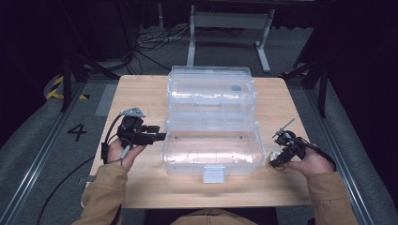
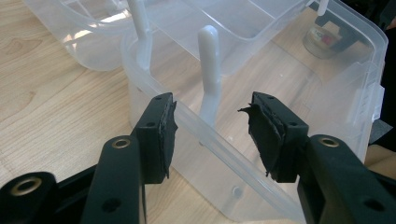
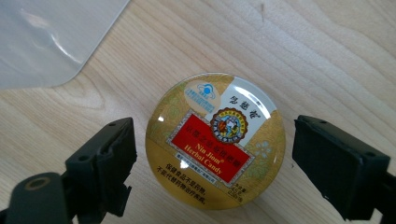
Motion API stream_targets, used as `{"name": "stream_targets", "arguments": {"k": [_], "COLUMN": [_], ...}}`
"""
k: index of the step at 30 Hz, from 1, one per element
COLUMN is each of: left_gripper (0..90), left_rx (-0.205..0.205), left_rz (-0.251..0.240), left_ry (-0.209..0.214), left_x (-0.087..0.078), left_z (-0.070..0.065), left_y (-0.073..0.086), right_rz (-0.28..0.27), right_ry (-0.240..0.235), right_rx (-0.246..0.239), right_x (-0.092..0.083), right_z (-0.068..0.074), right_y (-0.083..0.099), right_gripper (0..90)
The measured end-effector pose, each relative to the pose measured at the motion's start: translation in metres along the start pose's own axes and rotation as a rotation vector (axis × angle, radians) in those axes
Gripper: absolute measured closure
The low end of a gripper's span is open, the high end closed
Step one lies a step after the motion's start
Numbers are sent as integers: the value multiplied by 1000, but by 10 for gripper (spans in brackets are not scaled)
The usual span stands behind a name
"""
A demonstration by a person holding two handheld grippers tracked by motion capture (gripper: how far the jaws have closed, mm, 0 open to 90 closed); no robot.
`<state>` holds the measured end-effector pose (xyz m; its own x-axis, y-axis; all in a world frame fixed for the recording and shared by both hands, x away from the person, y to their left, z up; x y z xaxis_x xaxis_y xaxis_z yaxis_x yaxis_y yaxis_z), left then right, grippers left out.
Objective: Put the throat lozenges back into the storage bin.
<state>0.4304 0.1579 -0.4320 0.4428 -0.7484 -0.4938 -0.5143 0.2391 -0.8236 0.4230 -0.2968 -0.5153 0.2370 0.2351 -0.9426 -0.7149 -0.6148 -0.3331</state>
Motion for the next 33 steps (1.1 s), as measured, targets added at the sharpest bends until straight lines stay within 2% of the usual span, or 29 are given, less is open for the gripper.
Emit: {"name": "stream_targets", "arguments": {"k": [9,21,33], "left_gripper": [511,511,511], "left_rx": [-2,-3,-7], "left_rz": [1,1,3], "left_ry": [2,3,3], "left_x": [0,0,1], "left_z": [0,0,1], "left_y": [1,1,2], "right_rz": [44,81,77], "right_ry": [14,25,6], "right_rx": [-6,-29,-29], "right_x": [11,20,20], "right_z": [-1,1,4], "right_y": [3,4,3], "right_gripper": [115,148,198]}}
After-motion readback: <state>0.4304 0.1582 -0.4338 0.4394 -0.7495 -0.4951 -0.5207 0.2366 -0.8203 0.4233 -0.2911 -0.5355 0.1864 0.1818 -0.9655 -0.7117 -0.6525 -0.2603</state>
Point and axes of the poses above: each handheld gripper's, and its own axes: x roughly forward along the jaws, y roughly out of its underside, z roughly to its left, the point moved 7 cm from there along x, roughly forward along the jaws, and after that the axes turned 9 degrees about -z, right-handed, at the moved point
